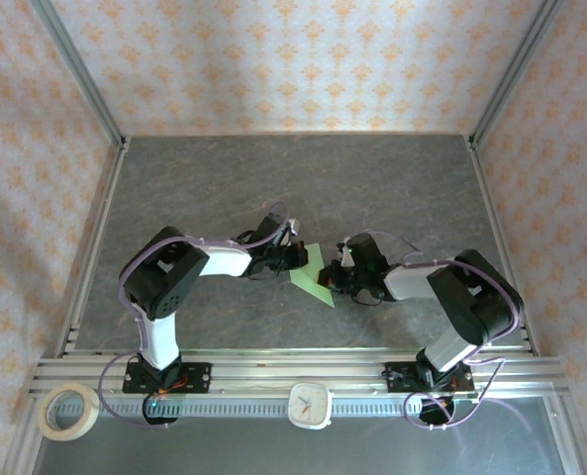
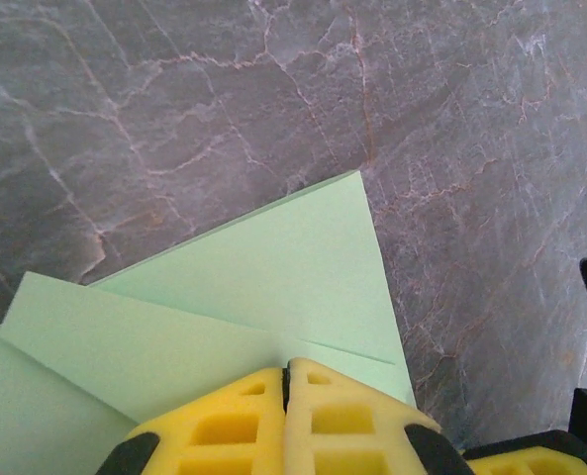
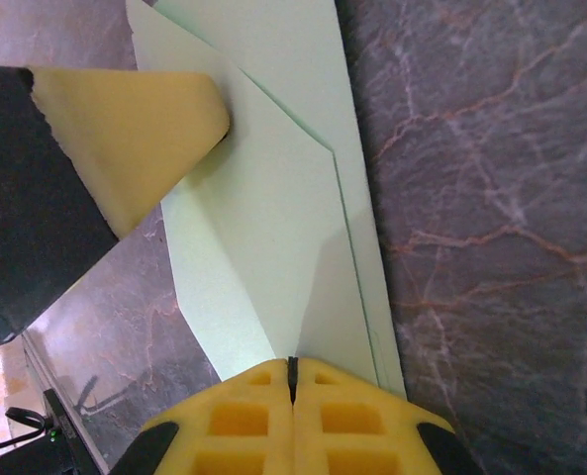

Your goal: Fold a paper plane with a square sheet of paper (pick it up from the middle)

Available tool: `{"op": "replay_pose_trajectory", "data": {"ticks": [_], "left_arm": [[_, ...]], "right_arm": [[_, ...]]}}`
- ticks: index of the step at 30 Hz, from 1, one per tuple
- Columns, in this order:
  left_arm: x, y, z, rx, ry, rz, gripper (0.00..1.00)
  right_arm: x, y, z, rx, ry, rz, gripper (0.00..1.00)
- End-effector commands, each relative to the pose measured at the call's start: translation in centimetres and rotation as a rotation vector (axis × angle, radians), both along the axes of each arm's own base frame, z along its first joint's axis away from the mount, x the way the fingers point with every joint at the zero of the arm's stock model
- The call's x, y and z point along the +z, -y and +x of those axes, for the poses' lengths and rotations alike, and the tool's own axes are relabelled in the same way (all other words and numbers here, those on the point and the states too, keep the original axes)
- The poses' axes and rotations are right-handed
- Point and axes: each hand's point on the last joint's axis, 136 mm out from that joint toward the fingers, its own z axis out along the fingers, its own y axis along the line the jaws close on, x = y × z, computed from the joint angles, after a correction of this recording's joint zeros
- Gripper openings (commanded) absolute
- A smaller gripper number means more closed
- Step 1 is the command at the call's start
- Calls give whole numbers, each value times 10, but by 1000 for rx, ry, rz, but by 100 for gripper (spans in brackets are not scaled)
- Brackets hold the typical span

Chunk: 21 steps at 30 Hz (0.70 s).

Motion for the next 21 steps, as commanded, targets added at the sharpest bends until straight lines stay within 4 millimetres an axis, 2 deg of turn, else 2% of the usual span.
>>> {"op": "replay_pose_trajectory", "data": {"ticks": [1, 2, 5, 9, 12, 15, 18, 21], "left_arm": [[-33, -20, -7, 6, -39, 122, 0], [-43, -23, -11, 2, -55, 136, 0], [-49, -26, -17, 0, -67, 137, 0], [-52, -28, -20, -5, -70, 141, 0], [-51, -26, -19, -9, -69, 140, 0], [-50, -25, -17, -10, -64, 137, 0], [-50, -25, -16, -15, -62, 148, 0], [-53, -27, -17, -18, -66, 159, 0]], "right_arm": [[-4, 10, -11, -25, -86, -49, 0], [5, 7, -5, -33, -68, -30, 0], [33, -7, 7, -39, -19, 47, 0], [45, -21, 14, -26, -21, 81, 0], [29, -26, 18, -19, -53, 36, 0], [1, -19, 17, -32, -102, -52, 0], [-17, -8, 4, -30, -139, -97, 0], [-24, 3, -12, -30, -157, -110, 0]]}}
